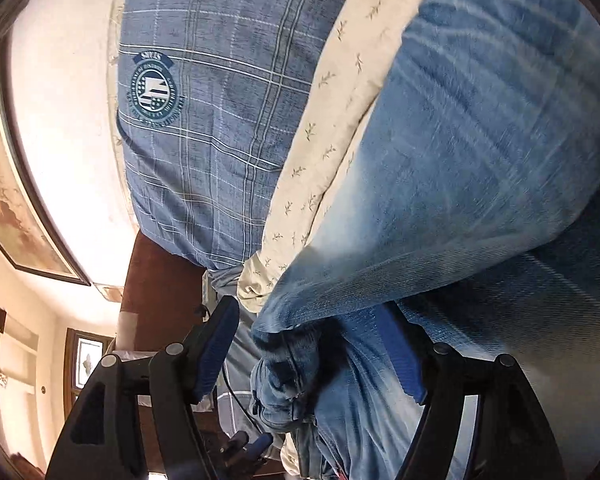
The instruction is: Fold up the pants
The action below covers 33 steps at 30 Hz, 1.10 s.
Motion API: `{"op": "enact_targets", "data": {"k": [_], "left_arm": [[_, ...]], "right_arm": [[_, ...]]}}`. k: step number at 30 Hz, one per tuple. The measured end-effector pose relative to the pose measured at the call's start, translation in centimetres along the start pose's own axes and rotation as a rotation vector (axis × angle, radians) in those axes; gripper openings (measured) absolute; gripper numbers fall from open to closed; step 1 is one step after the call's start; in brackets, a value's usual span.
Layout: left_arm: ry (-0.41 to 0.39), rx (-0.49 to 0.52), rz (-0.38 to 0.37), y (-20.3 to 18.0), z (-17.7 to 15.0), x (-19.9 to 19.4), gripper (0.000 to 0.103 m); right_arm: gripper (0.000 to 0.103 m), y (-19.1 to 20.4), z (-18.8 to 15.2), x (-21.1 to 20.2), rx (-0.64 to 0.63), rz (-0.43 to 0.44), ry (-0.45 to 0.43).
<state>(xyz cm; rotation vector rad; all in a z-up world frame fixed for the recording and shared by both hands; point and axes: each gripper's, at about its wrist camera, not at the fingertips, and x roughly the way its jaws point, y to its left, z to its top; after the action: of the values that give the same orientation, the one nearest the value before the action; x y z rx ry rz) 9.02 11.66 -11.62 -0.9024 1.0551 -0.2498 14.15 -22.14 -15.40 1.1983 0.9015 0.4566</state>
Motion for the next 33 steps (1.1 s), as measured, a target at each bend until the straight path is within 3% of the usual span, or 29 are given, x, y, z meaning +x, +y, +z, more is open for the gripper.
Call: {"op": "enact_targets", "data": {"k": [7, 9, 10, 11, 12, 14, 20, 24, 28, 33], "left_arm": [[0.015, 0.033, 0.042, -0.5, 1.3, 2.5, 0.038], [0.028, 0.059, 0.058, -1.2, 1.7, 4.1, 0.03], [0.029, 0.061, 0.064, -1.4, 1.9, 4.6, 0.018], [0.025, 0.063, 0.057, -1.5, 2.1, 4.7, 0.016], [0.015, 0.062, 0.059, -1.6, 2.2, 4.6, 0.015], [-0.01, 0.077, 0.056, -2.0, 2.3, 3.7, 0.009], [-0.06, 0.129, 0.01, -3.0, 0.2, -1.2, 0.008], [-0.029, 0.129, -0.004, -1.0, -3.0, -4.0, 0.008], [0.008, 0.124, 0.041, 2.3, -5.3, -5.4, 0.009], [0.077, 0.1, 0.182, 5.4, -6.0, -3.0, 0.009]], "right_arm": [[0.073, -0.7, 0.4, 1.5, 0.041, -0.009, -0.008], [0.069, -1.1, 0.5, 1.6, 0.058, -0.006, -0.031], [0.051, -1.2, 0.4, 1.5, 0.061, 0.001, -0.036], [0.034, -1.2, 0.4, 1.5, 0.055, 0.013, -0.038], [0.003, -0.9, 0.4, 1.6, 0.029, 0.004, -0.03], [0.004, 0.0, 0.0, 1.0, -0.041, -0.028, -0.041], [0.004, 3.9, -2.9, -2.8, -0.257, -0.027, -0.047], [0.004, 5.1, -6.7, -5.8, -0.381, -0.047, 0.006], [0.004, 3.0, -10.0, -8.0, -0.415, -0.104, 0.065], [0.006, -3.6, -11.8, -6.2, -0.318, -0.272, 0.148]]}}
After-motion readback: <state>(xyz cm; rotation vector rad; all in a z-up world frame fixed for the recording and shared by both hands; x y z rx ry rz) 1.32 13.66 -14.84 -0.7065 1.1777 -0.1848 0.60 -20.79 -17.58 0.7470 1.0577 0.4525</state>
